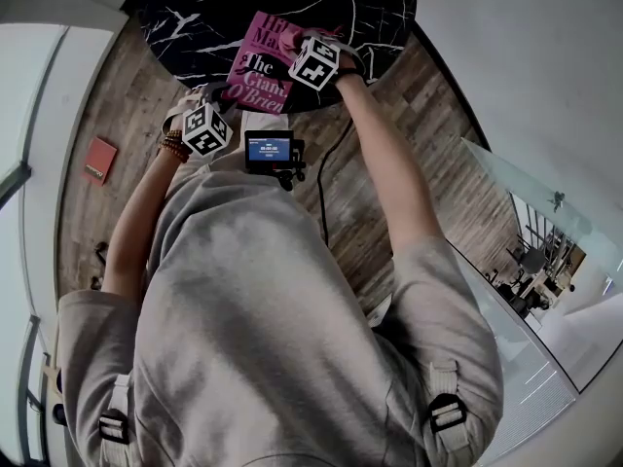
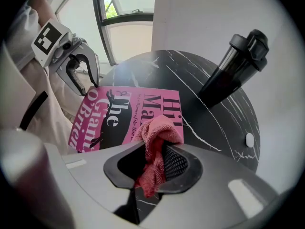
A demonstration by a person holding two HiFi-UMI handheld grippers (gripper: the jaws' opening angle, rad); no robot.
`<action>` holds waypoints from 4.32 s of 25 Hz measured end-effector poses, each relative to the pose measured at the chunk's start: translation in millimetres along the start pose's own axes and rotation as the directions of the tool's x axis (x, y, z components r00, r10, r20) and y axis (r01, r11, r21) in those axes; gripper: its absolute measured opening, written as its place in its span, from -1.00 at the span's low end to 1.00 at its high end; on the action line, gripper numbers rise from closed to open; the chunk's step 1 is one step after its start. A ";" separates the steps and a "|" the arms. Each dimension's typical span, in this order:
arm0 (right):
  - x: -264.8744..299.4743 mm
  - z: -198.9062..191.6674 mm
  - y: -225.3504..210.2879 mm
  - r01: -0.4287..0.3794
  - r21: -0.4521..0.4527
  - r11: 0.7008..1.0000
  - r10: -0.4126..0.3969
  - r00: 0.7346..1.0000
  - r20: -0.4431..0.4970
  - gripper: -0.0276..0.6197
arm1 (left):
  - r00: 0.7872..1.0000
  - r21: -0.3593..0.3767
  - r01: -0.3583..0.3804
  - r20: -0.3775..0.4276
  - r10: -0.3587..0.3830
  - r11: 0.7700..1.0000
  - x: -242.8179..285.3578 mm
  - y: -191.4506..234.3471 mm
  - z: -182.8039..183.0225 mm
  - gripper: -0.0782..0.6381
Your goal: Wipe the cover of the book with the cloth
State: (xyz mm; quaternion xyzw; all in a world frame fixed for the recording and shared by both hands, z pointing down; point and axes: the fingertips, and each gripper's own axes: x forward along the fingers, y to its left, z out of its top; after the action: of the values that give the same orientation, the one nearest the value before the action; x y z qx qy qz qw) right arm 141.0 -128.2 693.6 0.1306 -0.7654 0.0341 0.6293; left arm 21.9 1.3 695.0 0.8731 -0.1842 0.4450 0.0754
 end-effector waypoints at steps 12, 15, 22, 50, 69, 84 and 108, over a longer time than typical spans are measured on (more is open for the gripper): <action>-4.0 7.2 32.1 -0.029 -0.026 0.999 0.030 0.999 0.018 -0.64 | 1.000 -0.003 -0.008 -0.008 0.008 1.000 1.1 0.4 -1.6 -0.40; -4.2 7.8 38.9 -0.035 -0.026 0.999 0.036 0.999 0.019 -0.64 | 1.000 -0.010 -0.009 -0.006 0.009 1.000 1.8 0.4 -2.0 -0.40; -3.0 8.4 54.9 -0.044 -0.024 0.999 0.044 0.999 0.028 -0.64 | 1.000 -0.014 0.001 -0.015 -0.001 1.000 2.5 1.4 -2.2 -0.40; -8.0 16.3 112.8 -0.141 -0.005 0.990 0.141 0.989 0.041 -0.62 | 1.000 -0.033 0.026 -0.004 -0.026 0.999 2.8 1.7 -2.7 -0.39; -14.6 22.5 154.0 -0.280 -0.048 0.959 0.282 0.958 0.045 -0.61 | 1.000 -0.044 0.021 -0.006 -0.022 0.999 3.3 3.2 -1.6 -0.39; -17.1 25.6 168.8 -0.310 -0.079 0.948 0.313 0.949 0.043 -0.61 | 1.000 -0.047 0.008 -0.009 -0.009 0.999 2.9 3.0 -2.3 -0.40; -8.6 50.0 -42.7 -0.070 0.068 0.995 0.059 0.988 0.145 -0.58 | 1.000 -0.060 0.019 -0.008 -0.019 0.998 0.3 0.5 -0.9 -0.39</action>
State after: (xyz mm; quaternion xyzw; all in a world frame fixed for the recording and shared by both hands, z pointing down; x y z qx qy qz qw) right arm 105.1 -178.9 670.2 0.1308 -0.8105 0.0729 0.5663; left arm 21.2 1.1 695.7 0.8703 -0.1890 0.4422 0.1066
